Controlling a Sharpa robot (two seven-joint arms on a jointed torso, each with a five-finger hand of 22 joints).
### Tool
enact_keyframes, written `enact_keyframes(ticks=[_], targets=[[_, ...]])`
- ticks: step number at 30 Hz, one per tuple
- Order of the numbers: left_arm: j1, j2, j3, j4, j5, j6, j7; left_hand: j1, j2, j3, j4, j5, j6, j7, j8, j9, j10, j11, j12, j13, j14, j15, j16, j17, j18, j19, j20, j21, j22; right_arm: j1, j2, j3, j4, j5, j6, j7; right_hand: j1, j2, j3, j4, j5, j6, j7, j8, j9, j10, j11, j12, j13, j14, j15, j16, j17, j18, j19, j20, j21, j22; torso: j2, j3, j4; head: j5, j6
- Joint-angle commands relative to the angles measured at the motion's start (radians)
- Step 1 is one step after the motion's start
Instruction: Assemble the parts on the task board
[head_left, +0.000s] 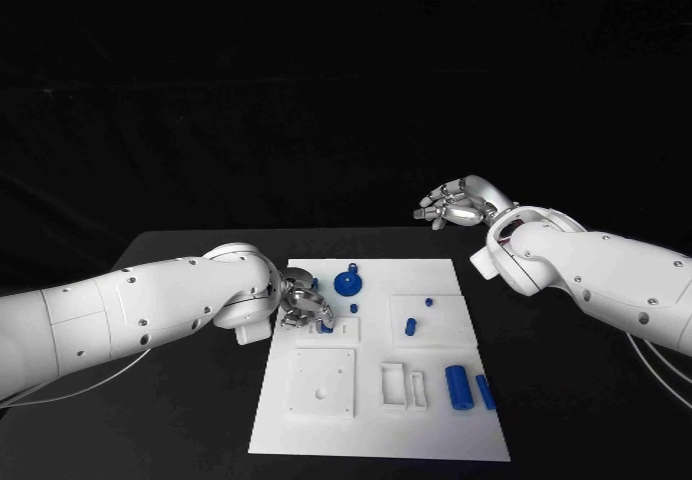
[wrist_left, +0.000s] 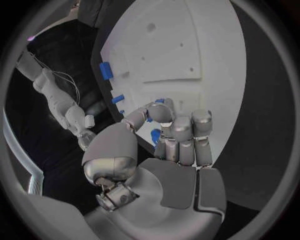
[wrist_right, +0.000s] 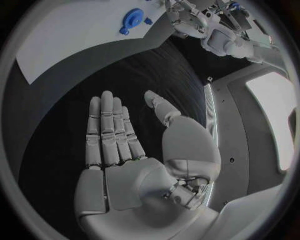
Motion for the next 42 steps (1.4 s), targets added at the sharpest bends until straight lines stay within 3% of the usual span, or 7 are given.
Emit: enact_keyframes(ticks=[1,8,18,25,28,35,42], targets=[[-0.004,0.005,-0.003,0.002,-0.009,0.041,-0.011,-0.002,0.013,0.001,0.004,0.020,0.171,-0.104,0.007,0.005,-0.032,-0.037,0.008,0.002,0.038,-0.069,0.009,-0.001,0.030,0.007,-0.114,0.006,-0.001,0.000,0.001,0.001,-0.001,-0.004,0.012,0.002,0.014,-0.001,0.006,0.000,0.002,-0.004,-0.002,0.005,-0.001,0.009,0.001,-0.006,-0.002,0.004,0.005,-0.007,0.001,0.020,-0.001,0.008,-0.006,-0.001,0.000,-0.0002,-0.0004,0.001,-0.001],[-0.003,0.010,-0.003,0.001,-0.018,0.053,-0.013,-0.016,0.023,-0.001,0.002,0.040,0.182,-0.109,0.015,0.013,-0.033,-0.041,0.030,0.007,0.039,-0.072,0.024,-0.003,0.032,0.008,-0.114,0.011,-0.003,0.000,0.002,0.001,-0.002,-0.004,0.012,0.002,0.018,0.000,0.007,-0.001,0.004,-0.004,-0.002,0.005,-0.002,0.009,0.001,-0.006,-0.005,0.004,0.005,-0.009,0.002,0.021,-0.002,0.009,-0.007,-0.001,-0.001,-0.0013,-0.0003,0.002,-0.004],[-0.003,0.013,-0.003,-0.006,-0.025,0.045,-0.011,-0.045,0.042,0.004,-0.014,0.111,0.192,-0.115,0.032,0.031,-0.040,-0.047,0.067,0.010,0.040,-0.077,0.046,-0.006,0.036,0.011,-0.114,0.023,-0.005,-0.001,0.006,0.001,-0.005,-0.047,0.020,0.000,0.020,-0.002,0.008,-0.001,0.004,-0.004,-0.002,0.005,-0.003,0.009,0.001,-0.007,-0.007,0.003,0.005,-0.011,0.003,0.021,-0.004,0.010,-0.007,-0.001,0.000,-0.0011,0.0004,0.003,-0.003],[-0.003,0.016,-0.002,-0.008,-0.032,0.046,-0.011,-0.051,0.048,0.007,-0.019,0.128,0.193,-0.116,0.037,0.035,-0.041,-0.049,0.076,0.009,0.040,-0.078,0.052,-0.007,0.038,0.012,-0.114,0.026,-0.006,-0.001,0.007,0.001,-0.007,-0.040,0.024,-0.003,0.021,-0.002,0.007,0.000,0.003,-0.003,-0.002,0.005,-0.004,0.007,0.002,-0.009,-0.010,0.001,0.006,-0.014,0.003,0.021,-0.006,0.012,-0.009,-0.001,0.001,-0.0011,-0.0005,0.004,-0.004],[-0.003,0.019,-0.002,-0.008,-0.032,0.048,-0.013,-0.069,0.058,0.012,-0.027,0.174,0.193,-0.117,0.041,0.039,-0.045,-0.050,0.086,0.006,0.038,-0.079,0.059,-0.010,0.039,0.011,-0.113,0.031,-0.006,-0.001,0.007,0.001,-0.006,-0.040,0.024,-0.003,0.022,-0.002,0.007,0.000,0.003,-0.003,-0.002,0.005,-0.004,0.006,0.003,-0.009,-0.011,0.001,0.007,-0.015,0.004,0.021,-0.008,0.012,-0.009,-0.001,0.000,-0.0012,-0.0001,0.002,-0.005],[-0.003,0.036,-0.002,-0.022,-0.048,0.064,-0.018,-0.075,0.060,0.014,-0.028,0.171,0.192,-0.117,0.042,0.039,-0.047,-0.050,0.088,0.005,0.037,-0.079,0.060,-0.011,0.039,0.010,-0.113,0.032,-0.007,-0.001,0.007,0.001,-0.006,-0.040,0.024,-0.003,0.022,-0.003,0.007,0.000,0.003,-0.003,-0.002,0.005,-0.004,0.006,0.003,-0.010,-0.013,0.000,0.007,-0.017,0.004,0.021,-0.009,0.013,-0.010,-0.001,0.000,-0.0015,-0.0002,0.001,-0.006],[-0.004,0.043,-0.003,-0.025,-0.081,0.063,-0.019,-0.078,0.056,0.020,-0.025,0.137,0.189,-0.117,0.043,0.040,-0.049,-0.049,0.092,-0.001,0.035,-0.078,0.061,-0.017,0.042,0.010,-0.113,0.033,-0.010,-0.001,0.007,0.001,-0.007,-0.040,0.026,-0.004,0.023,-0.003,0.007,0.000,0.003,-0.003,-0.002,0.005,-0.005,0.006,0.003,-0.010,-0.014,0.000,0.007,-0.018,0.005,0.021,-0.010,0.014,-0.010,-0.001,0.001,-0.0016,-0.0009,0.000,-0.007]])
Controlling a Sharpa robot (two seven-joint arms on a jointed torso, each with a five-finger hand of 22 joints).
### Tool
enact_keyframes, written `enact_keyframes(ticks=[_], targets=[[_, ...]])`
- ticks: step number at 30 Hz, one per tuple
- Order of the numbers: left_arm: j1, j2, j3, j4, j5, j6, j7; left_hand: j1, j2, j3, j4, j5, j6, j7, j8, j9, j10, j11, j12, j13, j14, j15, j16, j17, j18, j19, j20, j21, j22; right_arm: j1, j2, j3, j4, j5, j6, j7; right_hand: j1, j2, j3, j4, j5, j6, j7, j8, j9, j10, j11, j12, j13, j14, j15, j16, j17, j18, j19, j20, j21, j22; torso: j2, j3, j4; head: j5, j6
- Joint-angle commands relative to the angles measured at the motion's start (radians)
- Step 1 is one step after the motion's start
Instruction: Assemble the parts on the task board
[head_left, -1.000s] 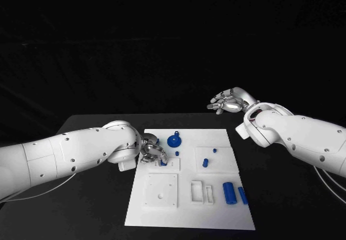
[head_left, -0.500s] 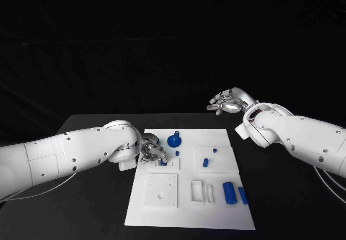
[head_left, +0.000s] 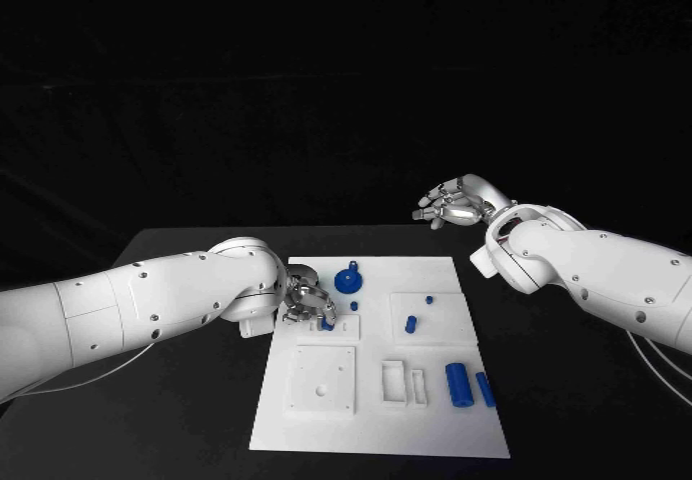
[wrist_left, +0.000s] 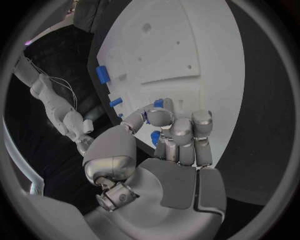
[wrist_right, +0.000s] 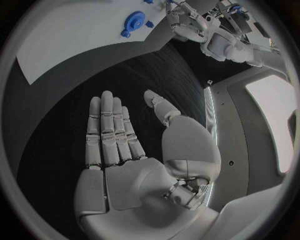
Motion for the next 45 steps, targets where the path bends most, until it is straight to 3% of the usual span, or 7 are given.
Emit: enact_keyframes(ticks=[1,5,11,22,35,41,45], targets=[[-0.007,0.010,-0.005,0.004,-0.052,0.024,-0.004,0.000,0.006,0.008,0.002,-0.007,0.188,-0.117,-0.005,0.000,-0.049,-0.049,0.004,-0.001,0.035,-0.078,0.007,-0.001,0.042,0.006,-0.111,0.006,-0.001,0.000,0.000,0.001,0.000,-0.010,0.012,0.002,0.009,0.002,0.007,0.000,0.003,-0.007,0.002,0.005,-0.001,0.002,0.000,-0.006,-0.002,0.000,0.007,-0.006,0.002,0.006,-0.003,0.007,-0.006,-0.001,0.000,0.0000,-0.0007,-0.001,-0.001],[-0.007,0.011,-0.005,0.006,-0.079,0.026,-0.002,-0.002,0.000,0.007,0.024,-0.091,0.188,-0.116,-0.003,0.001,-0.049,-0.048,0.008,-0.008,0.035,-0.077,0.008,-0.006,0.043,0.006,-0.110,0.006,-0.005,0.000,0.000,0.001,0.000,-0.010,0.013,0.001,0.010,0.002,0.007,0.000,0.003,-0.007,0.002,0.005,-0.002,0.002,0.000,-0.006,-0.003,0.000,0.007,-0.007,0.002,0.006,-0.003,0.007,-0.006,-0.001,0.000,0.0004,0.0006,-0.001,-0.002],[-0.007,0.009,-0.005,0.013,-0.081,0.017,-0.003,0.004,-0.004,0.010,0.027,-0.103,0.187,-0.116,-0.003,0.001,-0.050,-0.048,0.010,-0.011,0.035,-0.078,0.009,-0.009,0.044,0.005,-0.111,0.007,-0.007,-0.001,0.001,0.001,-0.001,-0.010,0.014,0.002,0.010,0.002,0.007,0.000,0.003,-0.007,0.002,0.005,-0.002,0.002,0.000,-0.007,-0.004,-0.001,0.008,-0.008,0.002,0.006,-0.004,0.008,-0.007,-0.001,0.000,-0.0001,0.0011,-0.002,-0.004],[-0.008,0.008,-0.005,0.013,-0.071,0.042,0.001,-0.001,0.013,0.016,0.008,0.013,0.192,-0.118,0.003,0.002,-0.053,-0.050,0.023,-0.020,0.034,-0.078,0.020,-0.015,0.044,0.002,-0.109,0.017,-0.010,-0.003,0.004,0.001,-0.004,-0.010,0.014,0.003,0.011,0.002,0.007,0.000,0.003,-0.006,0.002,0.006,-0.003,0.001,0.001,-0.008,-0.006,-0.002,0.008,-0.010,0.003,0.007,-0.006,0.009,-0.007,-0.001,0.000,0.0006,0.0006,0.001,-0.006],[-0.007,0.007,-0.005,0.000,0.003,0.064,-0.011,-0.007,0.020,0.016,0.005,0.043,0.195,-0.120,0.005,0.001,-0.054,-0.052,0.030,-0.022,0.034,-0.079,0.026,-0.016,0.045,0.003,-0.108,0.021,-0.012,-0.005,0.004,0.001,-0.004,-0.010,0.015,0.002,0.022,0.003,0.009,-0.002,0.001,-0.006,0.002,0.006,-0.004,0.001,0.001,-0.008,-0.011,-0.002,0.009,-0.013,0.005,0.007,-0.009,0.009,-0.008,0.000,-0.001,0.0003,0.0010,0.002,-0.008],[-0.007,0.008,-0.006,-0.006,0.041,0.110,-0.029,-0.025,0.033,0.010,0.013,0.017,0.194,-0.119,0.005,0.001,-0.057,-0.051,0.034,-0.025,0.031,-0.079,0.026,-0.020,0.044,0.002,-0.107,0.021,-0.016,-0.005,0.004,0.001,-0.004,-0.010,0.015,0.002,0.024,0.003,0.010,-0.002,0.001,-0.006,0.002,0.006,-0.004,0.000,0.001,-0.009,-0.012,-0.003,0.009,-0.014,0.006,0.007,-0.010,0.010,-0.008,0.001,-0.001,0.0002,0.0012,0.001,-0.010],[-0.007,0.008,-0.006,-0.007,0.046,0.117,-0.032,-0.052,0.040,0.002,0.046,-0.061,0.196,-0.119,0.007,0.000,-0.057,-0.051,0.038,-0.028,0.031,-0.078,0.027,-0.023,0.044,0.001,-0.106,0.020,-0.021,-0.005,0.004,0.001,-0.004,-0.010,0.015,0.002,0.025,0.003,0.010,-0.002,0.001,-0.006,0.002,0.006,-0.005,0.000,0.001,-0.009,-0.013,-0.003,0.009,-0.015,0.006,0.007,-0.010,0.010,-0.008,0.001,-0.001,-0.0001,0.0013,0.002,-0.011]])
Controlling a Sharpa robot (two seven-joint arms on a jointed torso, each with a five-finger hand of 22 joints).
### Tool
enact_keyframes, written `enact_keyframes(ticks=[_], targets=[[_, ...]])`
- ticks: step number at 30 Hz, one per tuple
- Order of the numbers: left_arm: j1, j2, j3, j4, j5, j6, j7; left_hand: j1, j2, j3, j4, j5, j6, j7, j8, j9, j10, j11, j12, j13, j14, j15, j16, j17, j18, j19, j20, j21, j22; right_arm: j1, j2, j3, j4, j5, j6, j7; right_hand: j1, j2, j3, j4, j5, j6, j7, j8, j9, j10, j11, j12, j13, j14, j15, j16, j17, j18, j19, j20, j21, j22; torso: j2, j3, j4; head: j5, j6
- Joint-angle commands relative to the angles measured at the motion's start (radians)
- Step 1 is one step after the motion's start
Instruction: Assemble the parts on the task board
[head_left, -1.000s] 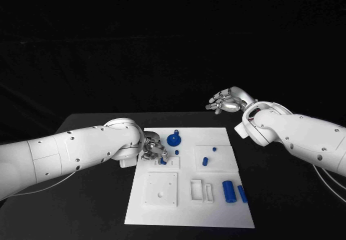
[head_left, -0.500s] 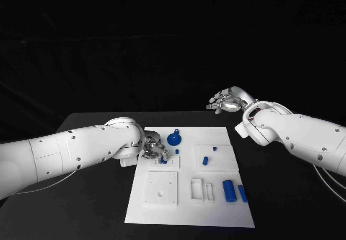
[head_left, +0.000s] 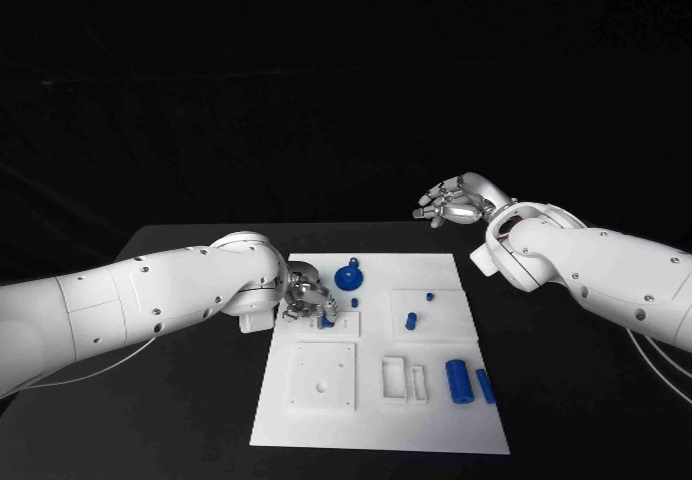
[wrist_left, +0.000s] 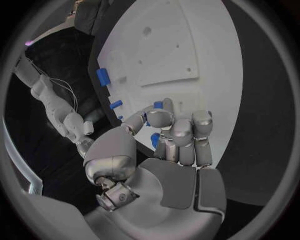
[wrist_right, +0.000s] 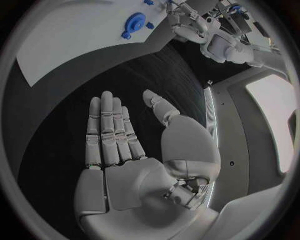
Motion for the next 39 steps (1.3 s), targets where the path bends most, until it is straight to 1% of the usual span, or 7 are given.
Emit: enact_keyframes(ticks=[1,14,27,28,30,36,39], targets=[[-0.009,0.004,-0.007,0.003,0.033,0.074,-0.027,-0.013,0.009,0.003,0.034,-0.052,0.187,-0.117,0.005,-0.001,-0.058,-0.051,0.005,-0.002,0.031,-0.078,0.005,-0.002,0.044,0.001,-0.109,0.005,-0.002,-0.001,0.000,0.001,0.000,-0.009,0.010,0.004,0.011,-0.001,0.007,0.001,0.001,-0.005,0.000,0.006,-0.001,0.000,0.001,-0.005,-0.002,0.001,0.006,-0.006,0.002,0.007,-0.003,0.003,-0.005,0.001,0.000,-0.0004,0.0003,0.000,0.000],[-0.009,0.006,-0.007,0.005,-0.041,0.021,-0.016,-0.002,-0.001,0.012,0.030,-0.063,0.188,-0.118,0.008,-0.001,-0.057,-0.052,0.009,-0.004,0.031,-0.079,0.008,-0.003,0.048,0.002,-0.112,0.008,-0.003,-0.001,0.001,0.001,0.000,-0.009,0.010,0.005,0.011,-0.001,0.007,0.002,0.002,-0.004,0.001,0.006,-0.002,0.000,0.002,-0.005,-0.003,0.000,0.007,-0.008,0.003,0.007,-0.004,0.004,-0.005,0.001,0.001,-0.0002,0.0002,0.002,0.000],[-0.009,0.007,-0.007,0.004,-0.054,0.030,-0.020,0.005,-0.009,0.012,0.033,-0.084,0.188,-0.118,0.010,0.000,-0.057,-0.052,0.013,-0.006,0.031,-0.080,0.010,-0.004,0.050,0.003,-0.113,0.011,-0.005,-0.001,0.001,0.001,0.000,-0.009,0.011,0.004,0.012,-0.001,0.007,0.002,0.004,-0.004,0.001,0.006,-0.002,0.000,0.002,-0.005,-0.005,0.000,0.007,-0.009,0.004,0.007,-0.005,0.004,-0.005,0.001,0.000,0.0002,0.0001,0.000,0.000],[-0.009,0.007,-0.007,0.005,-0.054,0.030,-0.021,0.001,-0.016,0.004,0.043,-0.152,0.186,-0.118,0.010,0.000,-0.058,-0.051,0.014,-0.007,0.030,-0.079,0.010,-0.006,0.050,0.003,-0.112,0.011,-0.006,-0.001,0.000,0.001,0.000,-0.009,0.011,0.004,0.012,-0.001,0.007,0.002,0.004,-0.004,0.001,0.006,-0.002,0.000,0.002,-0.006,-0.005,0.000,0.007,-0.009,0.004,0.007,-0.005,0.004,-0.005,0.001,0.000,0.0002,0.0001,0.000,0.000],[-0.009,0.007,-0.007,0.004,-0.054,0.030,-0.021,-0.001,-0.033,0.001,0.058,-0.220,0.183,-0.119,0.009,-0.001,-0.060,-0.050,0.014,-0.009,0.029,-0.079,0.009,-0.008,0.051,0.000,-0.112,0.010,-0.008,-0.001,0.000,0.001,0.000,-0.009,0.011,0.004,0.012,-0.002,0.007,0.002,0.004,-0.004,0.001,0.006,-0.002,0.000,0.002,-0.006,-0.006,0.000,0.007,-0.010,0.004,0.007,-0.006,0.004,-0.005,0.001,0.000,-0.0002,0.0001,0.000,0.000],[-0.009,0.006,-0.007,0.004,-0.054,0.033,-0.025,-0.005,-0.093,-0.010,0.094,-0.332,0.181,-0.117,0.009,-0.003,-0.061,-0.051,0.015,-0.017,0.028,-0.080,0.009,-0.013,0.055,-0.006,-0.113,0.012,-0.012,-0.002,0.000,0.001,0.001,-0.009,0.011,0.004,0.013,-0.003,0.007,0.002,0.004,-0.005,0.001,0.006,-0.003,-0.001,0.003,-0.006,-0.007,-0.002,0.008,-0.011,0.004,0.007,-0.007,0.005,-0.006,0.001,0.001,-0.0005,0.0001,0.000,0.000],[-0.009,0.006,-0.007,0.003,-0.054,0.029,-0.026,-0.010,-0.122,-0.016,0.119,-0.420,0.179,-0.119,0.009,-0.005,-0.062,-0.051,0.016,-0.021,0.027,-0.080,0.008,-0.016,0.057,-0.008,-0.114,0.012,-0.015,-0.002,0.000,0.001,0.001,-0.009,0.011,0.004,0.013,-0.003,0.006,0.002,0.004,-0.005,0.001,0.006,-0.003,-0.002,0.003,-0.007,-0.008,-0.002,0.008,-0.012,0.005,0.007,-0.008,0.005,-0.006,0.002,0.001,-0.0005,0.0003,0.000,0.001]])
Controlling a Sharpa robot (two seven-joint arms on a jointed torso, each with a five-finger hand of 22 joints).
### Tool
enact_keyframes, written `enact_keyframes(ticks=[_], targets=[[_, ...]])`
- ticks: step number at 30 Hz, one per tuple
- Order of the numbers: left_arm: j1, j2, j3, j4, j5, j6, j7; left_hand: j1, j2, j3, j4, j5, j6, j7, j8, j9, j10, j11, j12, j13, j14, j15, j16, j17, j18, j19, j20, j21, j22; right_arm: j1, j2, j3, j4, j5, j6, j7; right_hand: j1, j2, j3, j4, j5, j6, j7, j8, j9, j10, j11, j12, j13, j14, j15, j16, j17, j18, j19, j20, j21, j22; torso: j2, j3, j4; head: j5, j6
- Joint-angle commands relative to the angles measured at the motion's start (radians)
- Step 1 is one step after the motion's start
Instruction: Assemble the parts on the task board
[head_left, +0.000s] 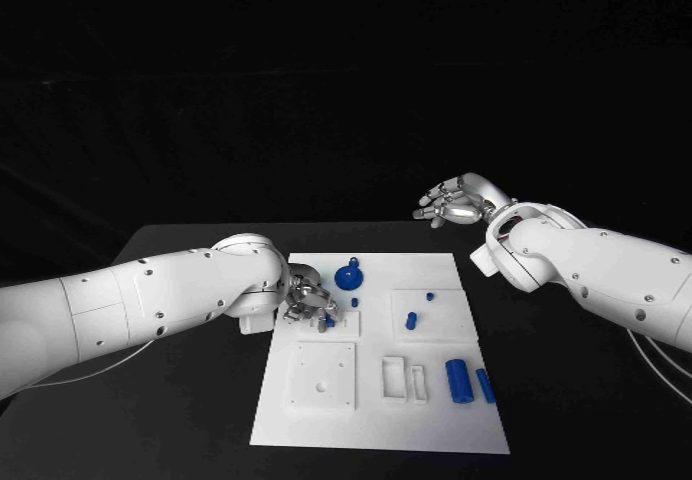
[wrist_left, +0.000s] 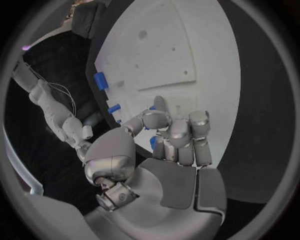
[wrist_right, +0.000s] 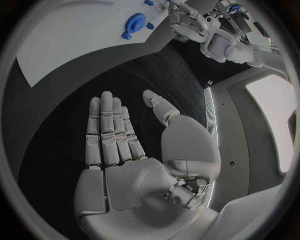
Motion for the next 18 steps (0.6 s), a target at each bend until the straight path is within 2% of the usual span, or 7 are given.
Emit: enact_keyframes(ticks=[1,2,7,8,9,14,18], targets=[[-0.005,0.000,-0.004,0.000,-0.014,0.021,-0.020,-0.007,-0.028,-0.003,0.019,-0.061,0.051,-0.029,0.001,-0.002,-0.058,-0.048,0.007,-0.003,0.010,-0.036,0.005,-0.002,0.008,-0.009,-0.114,0.005,-0.002,-0.001,0.000,0.001,0.001,-0.009,0.010,0.004,0.009,0.001,0.004,-0.001,0.004,-0.007,0.003,0.006,-0.002,-0.002,0.003,-0.007,-0.002,-0.003,0.008,-0.005,0.001,0.007,-0.005,0.002,-0.006,0.002,0.000,-0.0005,0.0002,0.000,0.001],[-0.005,0.000,-0.004,0.000,-0.018,0.018,-0.020,-0.014,-0.041,-0.010,0.030,-0.085,0.050,-0.029,0.001,-0.002,-0.058,-0.048,0.007,-0.004,0.010,-0.036,0.005,-0.003,0.008,-0.010,-0.113,0.005,-0.003,-0.001,0.000,0.001,0.000,-0.009,0.010,0.004,0.009,0.001,0.003,-0.001,0.004,-0.007,0.003,0.006,-0.002,-0.002,0.003,-0.007,-0.002,-0.003,0.008,-0.006,0.001,0.007,-0.005,0.002,-0.007,0.002,0.000,-0.0007,0.0003,0.000,0.000],[-0.005,-0.002,-0.004,0.000,-0.024,0.011,-0.020,-0.037,-0.066,-0.026,0.052,-0.090,0.048,-0.028,0.002,0.000,-0.059,-0.047,0.008,-0.006,0.008,-0.036,0.005,-0.003,0.009,-0.012,-0.113,0.006,-0.004,-0.002,0.000,0.001,0.001,-0.009,0.009,0.004,0.009,0.000,0.003,-0.001,0.004,-0.007,0.003,0.006,-0.002,-0.003,0.004,-0.007,-0.003,-0.004,0.009,-0.007,0.002,0.007,-0.006,0.002,-0.007,0.002,0.000,-0.0009,0.0000,0.000,0.000],[-0.005,-0.002,-0.004,0.001,-0.026,0.010,-0.019,-0.047,-0.063,-0.039,0.055,-0.089,0.047,-0.027,0.003,0.000,-0.060,-0.047,0.008,-0.006,0.007,-0.036,0.006,-0.003,0.009,-0.012,-0.112,0.007,-0.004,-0.002,-0.001,0.001,0.001,-0.009,0.009,0.004,0.009,0.000,0.003,-0.001,0.003,-0.007,0.003,0.006,-0.002,-0.003,0.004,-0.008,-0.004,-0.004,0.009,-0.007,0.002,0.007,-0.006,0.003,-0.007,0.002,0.000,-0.0006,0.0000,0.000,0.000],[-0.005,-0.003,-0.004,0.001,-0.026,0.009,-0.019,-0.053,-0.040,-0.083,0.029,-0.085,0.043,-0.029,0.004,0.003,-0.062,-0.047,0.009,-0.006,0.004,-0.036,0.007,-0.003,0.012,-0.018,-0.113,0.010,-0.003,-0.002,-0.001,0.001,0.001,-0.009,0.008,0.004,0.009,0.000,0.003,-0.001,0.003,-0.007,0.003,0.006,-0.002,-0.003,0.004,-0.008,-0.004,-0.004,0.009,-0.007,0.002,0.007,-0.007,0.003,-0.007,0.002,0.000,-0.0008,0.0001,0.000,0.000],[-0.006,-0.010,-0.003,0.004,-0.028,-0.005,-0.014,-0.055,-0.039,-0.099,0.020,-0.086,0.041,-0.029,0.005,0.004,-0.062,-0.047,0.009,-0.007,0.003,-0.037,0.008,-0.003,0.013,-0.021,-0.114,0.009,-0.003,-0.003,-0.002,0.001,0.002,-0.009,0.008,0.005,0.009,0.000,0.003,-0.001,0.003,-0.007,0.003,0.006,-0.002,-0.003,0.004,-0.008,-0.004,-0.004,0.009,-0.007,0.002,0.007,-0.007,0.003,-0.007,0.002,0.001,-0.0014,-0.0009,-0.001,0.001],[-0.006,-0.021,-0.001,0.008,-0.028,-0.037,0.002,-0.058,-0.047,-0.105,0.018,-0.088,0.041,-0.028,0.004,0.004,-0.063,-0.048,0.009,-0.008,0.003,-0.037,0.007,-0.003,0.013,-0.022,-0.113,0.009,-0.003,-0.005,-0.004,0.001,0.002,-0.009,0.007,0.005,0.009,-0.001,0.002,0.000,0.002,-0.008,0.003,0.005,-0.003,-0.004,0.004,-0.008,-0.005,-0.005,0.010,-0.008,0.002,0.007,-0.008,0.003,-0.008,0.002,0.001,-0.0017,-0.0011,-0.003,0.002]])
